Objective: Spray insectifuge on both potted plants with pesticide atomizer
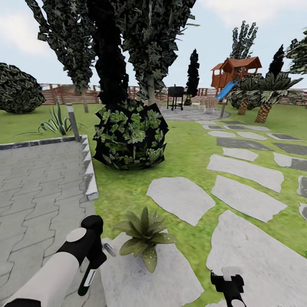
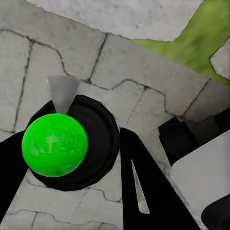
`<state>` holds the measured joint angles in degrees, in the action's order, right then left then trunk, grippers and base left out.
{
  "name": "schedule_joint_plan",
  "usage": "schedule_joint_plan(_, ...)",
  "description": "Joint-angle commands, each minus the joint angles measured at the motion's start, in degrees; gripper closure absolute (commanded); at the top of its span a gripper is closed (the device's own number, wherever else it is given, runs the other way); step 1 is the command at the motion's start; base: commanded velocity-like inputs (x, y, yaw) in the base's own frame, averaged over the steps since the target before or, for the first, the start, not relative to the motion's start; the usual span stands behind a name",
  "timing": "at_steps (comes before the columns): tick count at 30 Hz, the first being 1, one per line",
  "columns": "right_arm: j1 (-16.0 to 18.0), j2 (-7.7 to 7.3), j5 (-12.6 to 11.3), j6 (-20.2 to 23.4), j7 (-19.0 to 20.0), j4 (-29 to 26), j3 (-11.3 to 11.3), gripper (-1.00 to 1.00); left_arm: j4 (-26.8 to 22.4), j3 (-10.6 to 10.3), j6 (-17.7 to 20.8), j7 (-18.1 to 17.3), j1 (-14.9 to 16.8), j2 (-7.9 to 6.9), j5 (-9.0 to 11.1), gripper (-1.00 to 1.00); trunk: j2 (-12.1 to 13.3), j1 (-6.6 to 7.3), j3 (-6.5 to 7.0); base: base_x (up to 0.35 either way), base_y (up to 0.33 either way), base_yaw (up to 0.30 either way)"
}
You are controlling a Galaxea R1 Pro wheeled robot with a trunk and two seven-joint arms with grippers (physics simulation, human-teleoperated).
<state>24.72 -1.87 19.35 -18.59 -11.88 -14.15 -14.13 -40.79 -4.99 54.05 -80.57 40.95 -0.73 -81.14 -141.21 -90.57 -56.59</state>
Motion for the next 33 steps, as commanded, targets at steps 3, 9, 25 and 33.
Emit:
schedule_joint_plan(3, 0.06, 0.04, 0.60, -0.21, -0.16, 0.09, -0.37, -1.00, -0.11, -0.22, 0.61, -0.55, 0.01, -0.03, -0.29, 1.00, -0.02, -0.01, -0.06, 0.224, 0.253, -0.262)
schedule_joint_plan(9, 0.06, 0.03, 0.60, -0.21, -0.16, 0.09, -0.37, -1.00, -0.08, -0.28, 0.49, -0.34, -0.54, -0.43, -0.26, 1.00, -0.02, -0.01, -0.06, 0.128, 0.119, -0.228)
schedule_joint_plan(25, 0.06, 0.04, 0.60, -0.21, -0.16, 0.09, -0.29, -1.00, -0.93, 4.32, 0.07, 4.63, -5.12, -0.74, 2.66, 1.00, -0.02, -0.01, -0.06, -0.005, 0.011, -0.123)
schedule_joint_plan(33, 0.06, 0.02, 0.62, -0.21, -0.16, 0.09, -0.31, -1.00, -1.05, 5.17, -0.07, 4.61, -4.44, -0.67, 3.22, 1.00, -0.02, -0.01, -0.06, -0.170, 0.241, -0.072)
